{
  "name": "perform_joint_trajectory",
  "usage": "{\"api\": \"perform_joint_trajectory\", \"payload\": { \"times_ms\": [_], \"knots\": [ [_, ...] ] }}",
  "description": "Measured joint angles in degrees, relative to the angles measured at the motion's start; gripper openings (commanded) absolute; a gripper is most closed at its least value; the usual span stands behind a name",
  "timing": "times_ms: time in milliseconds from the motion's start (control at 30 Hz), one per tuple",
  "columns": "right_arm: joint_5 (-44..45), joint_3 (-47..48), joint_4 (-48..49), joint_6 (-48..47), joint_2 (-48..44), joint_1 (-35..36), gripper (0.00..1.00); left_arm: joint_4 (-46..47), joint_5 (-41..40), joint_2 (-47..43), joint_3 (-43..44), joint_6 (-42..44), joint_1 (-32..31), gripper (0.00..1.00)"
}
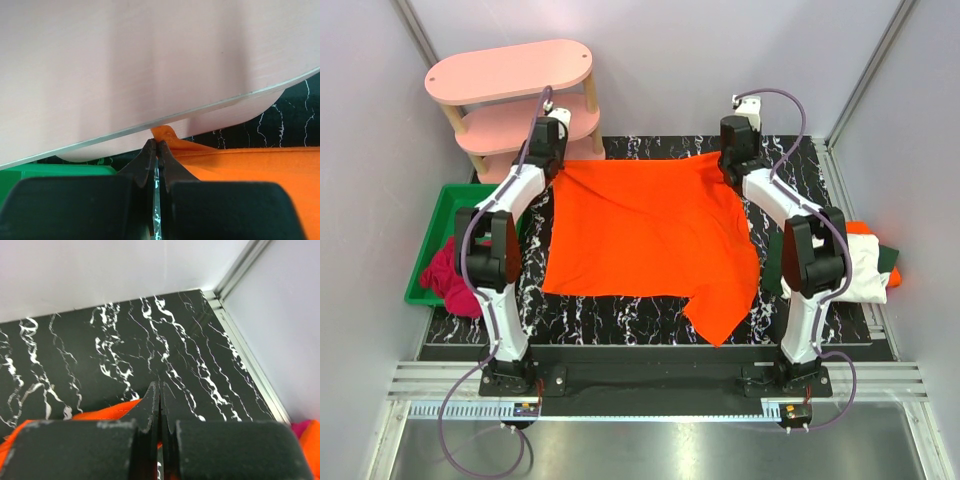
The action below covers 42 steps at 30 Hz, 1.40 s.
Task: Fold and stack the t-shirts
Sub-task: Fold the flattened tshirt in 1/3 of the way
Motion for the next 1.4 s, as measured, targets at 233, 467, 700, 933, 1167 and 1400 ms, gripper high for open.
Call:
{"api": "perform_joint_trajectory", "payload": {
  "times_ms": [233,467,700,933,1167,1400],
  "knots": [
    [0.8,-5.4,0.7,0.3,-3.5,0.0,0.0,0.5,0.0,-1.4,-0.8,0.0,0.2,0.0],
    [0.8,-11.4,1.4,1.8,-7.5,0.0,0.0,0.3,0.3,-4.7,-7.3,0.0,0.3,0.0],
    [0.8,-17.2,1.2,4.3,-9.8,0.0,0.0,0.2,0.6,-7.6,-12.6,0.2,0.3,0.0],
    [0.8,-22.2,-0.8,8.5,-12.0,0.0,0.0,-0.6,0.9,-8.8,-14.6,0.5,0.3,0.0],
    [0.7,-26.3,-3.1,12.0,-14.8,0.0,0.0,-1.1,1.3,-9.2,-16.5,0.7,0.3,0.0],
    [0.3,-28.9,-7.3,15.7,-16.4,0.6,0.0,-3.7,1.6,-9.3,-18.3,1.1,0.3,0.0]
  ]
}}
